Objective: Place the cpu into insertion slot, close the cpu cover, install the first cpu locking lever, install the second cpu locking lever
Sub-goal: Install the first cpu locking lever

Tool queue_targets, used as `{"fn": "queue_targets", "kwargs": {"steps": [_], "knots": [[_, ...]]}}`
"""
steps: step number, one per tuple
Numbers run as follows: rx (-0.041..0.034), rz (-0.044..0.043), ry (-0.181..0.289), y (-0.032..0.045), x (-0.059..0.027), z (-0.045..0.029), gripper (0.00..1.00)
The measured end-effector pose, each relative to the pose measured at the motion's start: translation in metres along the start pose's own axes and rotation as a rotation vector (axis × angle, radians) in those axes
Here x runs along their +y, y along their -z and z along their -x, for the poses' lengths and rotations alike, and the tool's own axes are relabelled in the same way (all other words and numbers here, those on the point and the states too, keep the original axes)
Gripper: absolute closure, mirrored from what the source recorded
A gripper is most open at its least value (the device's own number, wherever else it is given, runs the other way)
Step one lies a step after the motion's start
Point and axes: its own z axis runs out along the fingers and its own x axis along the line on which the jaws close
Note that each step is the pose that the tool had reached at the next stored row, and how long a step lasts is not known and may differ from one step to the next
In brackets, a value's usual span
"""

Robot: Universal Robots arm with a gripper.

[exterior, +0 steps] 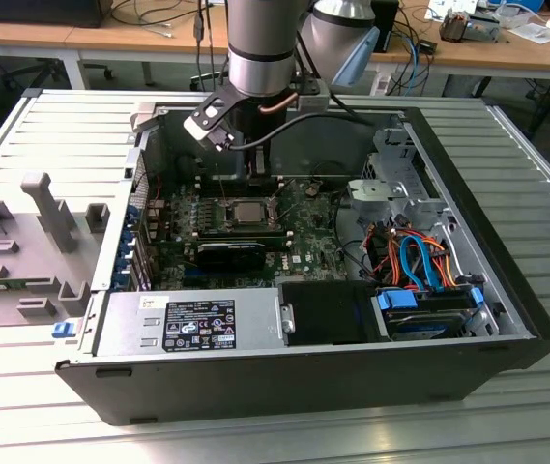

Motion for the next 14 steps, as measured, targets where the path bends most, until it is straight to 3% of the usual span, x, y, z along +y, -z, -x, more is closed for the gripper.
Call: {"fn": "queue_targets", "kwargs": {"steps": [5,14], "knots": [[0.0038,0.0003,0.000,0.0027,0.0000,0.0000,0.89],[0.0038,0.0002,0.000,0.0049,0.0000,0.0000,0.89]]}}
